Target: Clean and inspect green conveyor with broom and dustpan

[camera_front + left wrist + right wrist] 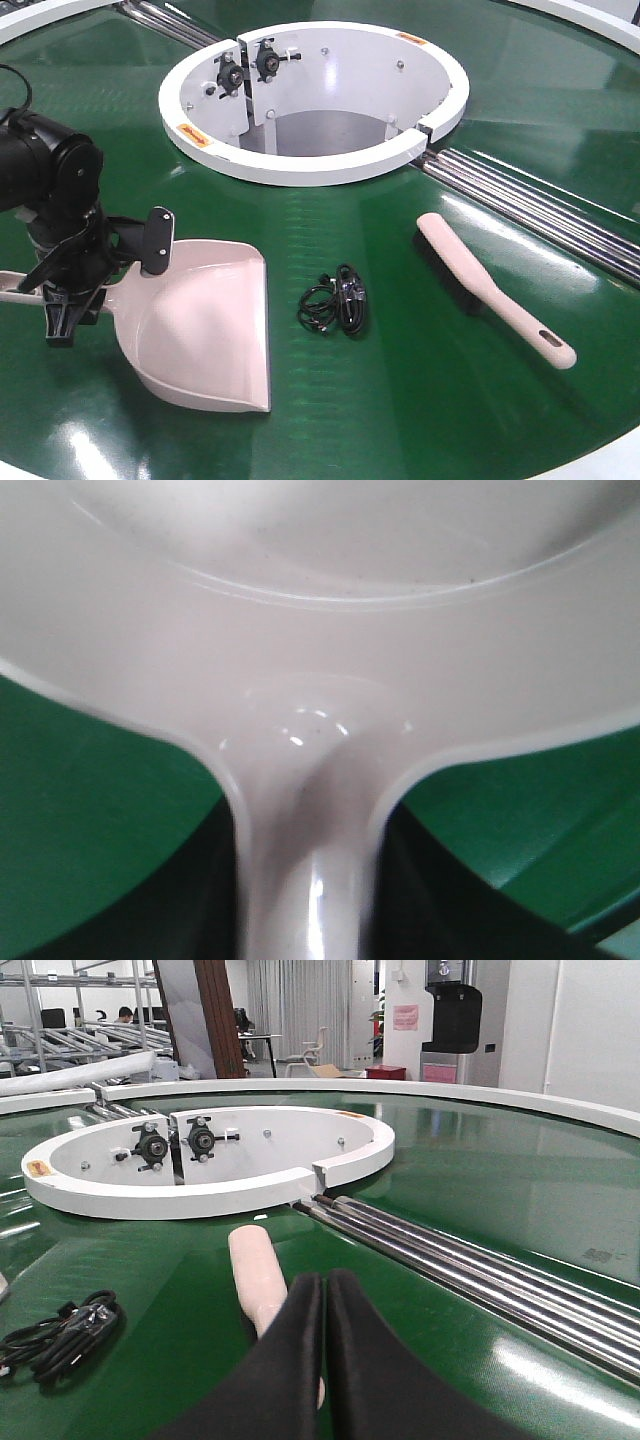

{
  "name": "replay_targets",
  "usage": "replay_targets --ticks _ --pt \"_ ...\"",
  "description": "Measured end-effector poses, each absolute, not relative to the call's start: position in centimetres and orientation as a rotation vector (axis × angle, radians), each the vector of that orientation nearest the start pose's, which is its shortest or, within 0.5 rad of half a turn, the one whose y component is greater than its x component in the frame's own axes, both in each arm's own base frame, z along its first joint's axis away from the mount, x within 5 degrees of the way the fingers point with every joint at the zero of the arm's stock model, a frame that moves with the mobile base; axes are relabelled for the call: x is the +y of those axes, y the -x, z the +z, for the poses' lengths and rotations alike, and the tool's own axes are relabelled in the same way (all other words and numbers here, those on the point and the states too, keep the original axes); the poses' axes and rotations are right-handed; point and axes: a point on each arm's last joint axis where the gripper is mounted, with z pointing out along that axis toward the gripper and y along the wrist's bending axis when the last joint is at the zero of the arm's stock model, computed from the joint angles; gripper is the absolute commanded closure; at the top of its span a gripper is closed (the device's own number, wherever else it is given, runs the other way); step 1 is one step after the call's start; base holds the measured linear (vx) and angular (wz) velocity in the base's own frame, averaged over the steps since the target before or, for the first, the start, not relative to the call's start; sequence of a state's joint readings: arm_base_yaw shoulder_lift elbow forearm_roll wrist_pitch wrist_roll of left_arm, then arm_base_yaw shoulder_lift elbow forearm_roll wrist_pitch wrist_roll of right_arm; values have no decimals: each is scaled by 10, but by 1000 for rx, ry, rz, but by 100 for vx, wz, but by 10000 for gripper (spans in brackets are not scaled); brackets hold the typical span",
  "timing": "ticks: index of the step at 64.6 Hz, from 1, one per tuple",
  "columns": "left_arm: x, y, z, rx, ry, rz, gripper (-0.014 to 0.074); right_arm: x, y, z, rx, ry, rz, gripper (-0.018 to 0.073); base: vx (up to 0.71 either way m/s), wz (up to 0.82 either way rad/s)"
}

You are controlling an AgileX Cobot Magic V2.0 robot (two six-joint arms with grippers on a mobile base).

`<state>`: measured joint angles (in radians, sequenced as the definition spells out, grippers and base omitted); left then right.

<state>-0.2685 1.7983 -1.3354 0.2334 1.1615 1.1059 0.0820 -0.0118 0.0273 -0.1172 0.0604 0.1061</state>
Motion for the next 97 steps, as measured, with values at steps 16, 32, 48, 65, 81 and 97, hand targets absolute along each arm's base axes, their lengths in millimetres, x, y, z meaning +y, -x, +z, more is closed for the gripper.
replay_targets --ticks 16,32,48,65,81,97 --pt "-78 -352 235 2376 -2049 358 603 4 -57 199 1558 67 51 568 0 0" --pt "-84 -352 231 2344 -2089 346 603 4 -57 199 1558 67 51 568 0 0" --pt "-88 -351 230 2313 -2116 283 603 4 -57 199 1558 67 51 568 0 0" --pt "-90 -350 220 2354 -2134 223 603 4 -57 199 1558 67 51 568 0 0" --pt "-89 -352 218 2359 -2147 243 603 4 -57 199 1558 67 51 568 0 0" --pt "-89 -351 218 2375 -2145 239 603 4 -57 199 1558 67 51 568 0 0"
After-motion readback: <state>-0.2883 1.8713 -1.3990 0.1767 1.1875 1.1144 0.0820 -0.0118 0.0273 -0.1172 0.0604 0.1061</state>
